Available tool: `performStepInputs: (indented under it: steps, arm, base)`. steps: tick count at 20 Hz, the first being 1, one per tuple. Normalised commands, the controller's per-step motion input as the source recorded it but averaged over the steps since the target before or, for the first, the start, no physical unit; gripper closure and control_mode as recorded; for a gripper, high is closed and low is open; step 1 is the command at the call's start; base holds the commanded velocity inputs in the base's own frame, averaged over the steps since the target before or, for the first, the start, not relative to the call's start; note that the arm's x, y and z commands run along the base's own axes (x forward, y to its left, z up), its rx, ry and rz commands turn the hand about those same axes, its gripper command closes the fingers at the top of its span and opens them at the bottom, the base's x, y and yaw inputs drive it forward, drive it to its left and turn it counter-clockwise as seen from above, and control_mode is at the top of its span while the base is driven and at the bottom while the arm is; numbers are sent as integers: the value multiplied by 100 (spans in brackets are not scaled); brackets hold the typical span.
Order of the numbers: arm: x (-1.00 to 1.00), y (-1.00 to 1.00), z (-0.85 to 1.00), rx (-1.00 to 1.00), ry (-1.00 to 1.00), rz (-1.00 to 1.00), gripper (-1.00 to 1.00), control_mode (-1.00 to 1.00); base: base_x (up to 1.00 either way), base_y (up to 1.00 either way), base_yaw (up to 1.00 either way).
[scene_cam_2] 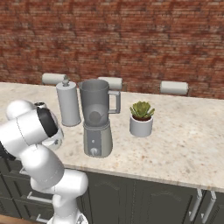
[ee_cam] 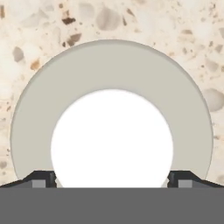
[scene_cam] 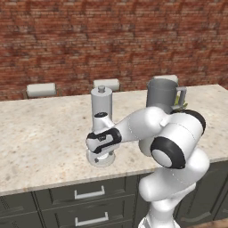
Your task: Open the blender lid, put the apple in the blender, close the lid, and start the blender.
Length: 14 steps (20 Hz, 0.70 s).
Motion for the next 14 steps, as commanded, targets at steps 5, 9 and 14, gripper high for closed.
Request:
performStepInputs:
  steps: [5,9,14]
  arm:
    - [-10,-8,71,0,-10,0,100,-100]
    - [-17,-9,94,0,-12,0,100,-100]
    - [-9,-10,100,-1,-14,-2,100,-100]
  base:
    - [0,0,0]
    - [0,0,0]
    - [0,0,0]
